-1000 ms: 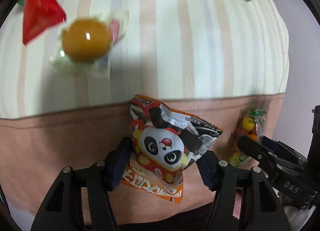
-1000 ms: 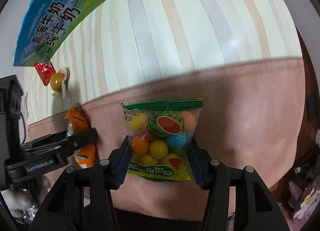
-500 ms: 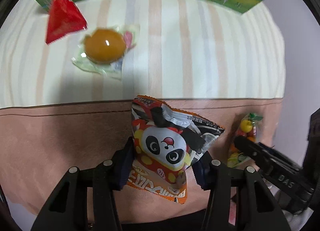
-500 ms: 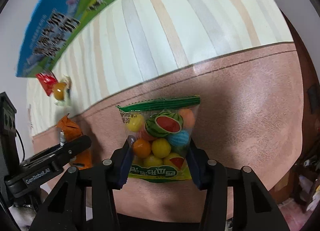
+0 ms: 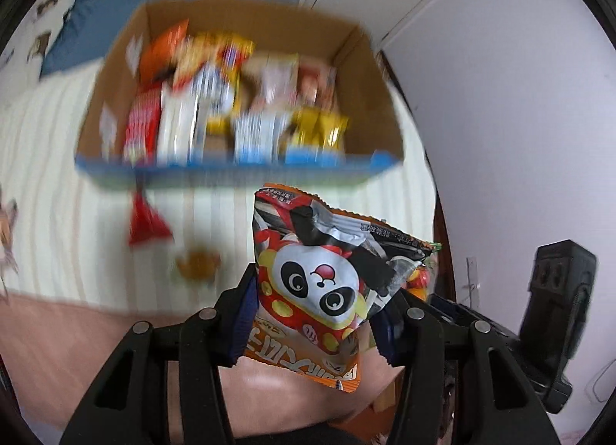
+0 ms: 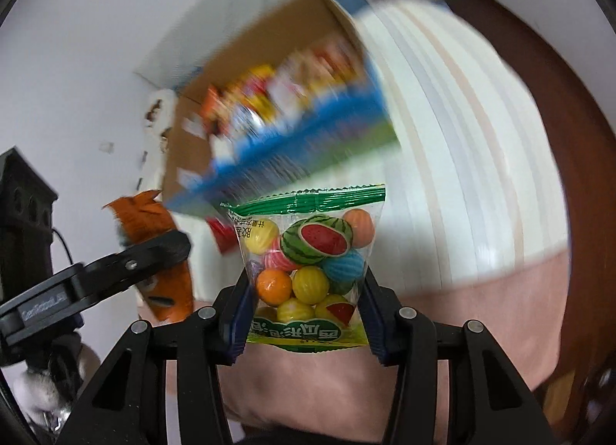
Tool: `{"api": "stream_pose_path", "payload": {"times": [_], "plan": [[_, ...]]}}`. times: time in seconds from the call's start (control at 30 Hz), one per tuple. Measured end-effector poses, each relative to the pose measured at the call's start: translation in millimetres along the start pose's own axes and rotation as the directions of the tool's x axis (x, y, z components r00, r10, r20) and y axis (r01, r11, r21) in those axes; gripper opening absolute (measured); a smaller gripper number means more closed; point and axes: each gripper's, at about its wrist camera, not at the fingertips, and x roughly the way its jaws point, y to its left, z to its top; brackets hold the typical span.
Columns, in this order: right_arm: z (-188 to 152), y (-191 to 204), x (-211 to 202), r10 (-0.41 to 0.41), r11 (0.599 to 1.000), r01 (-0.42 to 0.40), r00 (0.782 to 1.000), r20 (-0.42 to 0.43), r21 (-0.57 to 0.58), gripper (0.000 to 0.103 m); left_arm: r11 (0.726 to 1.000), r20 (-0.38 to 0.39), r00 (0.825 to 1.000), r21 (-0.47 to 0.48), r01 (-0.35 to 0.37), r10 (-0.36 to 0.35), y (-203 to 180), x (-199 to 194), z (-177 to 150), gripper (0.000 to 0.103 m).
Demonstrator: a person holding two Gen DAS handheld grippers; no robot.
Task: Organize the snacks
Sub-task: 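Carry both bags into the box and open both tools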
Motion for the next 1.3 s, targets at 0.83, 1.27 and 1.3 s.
{"api": "stream_pose_path", "payload": {"times": [0.83, 1.27, 1.3], "plan": [[224.6, 49.6, 135.0, -0.287, 0.941, 0.259, 0.952, -0.111, -0.217, 0.075, 0.977, -0.220, 0.962, -0.103, -0.187, 0.161, 91.3, 112.1, 155.9, 0.053], [220.6, 43.1, 127.9, -0.328, 0.928, 0.304, 0.941, -0.084, -0.217, 0.095, 0.970, -0.145, 0.972, -0.133, -0.205, 0.186, 99.3, 88.0, 162.8, 0.094], [218.8, 43.4, 126.5, -0.329, 0.927, 0.305, 0.941, -0.082, -0.218, 0.095, 0.966, -0.127, 0.970, -0.129, -0.222, 0.206, 99.1, 82.3, 161.8, 0.094]]}}
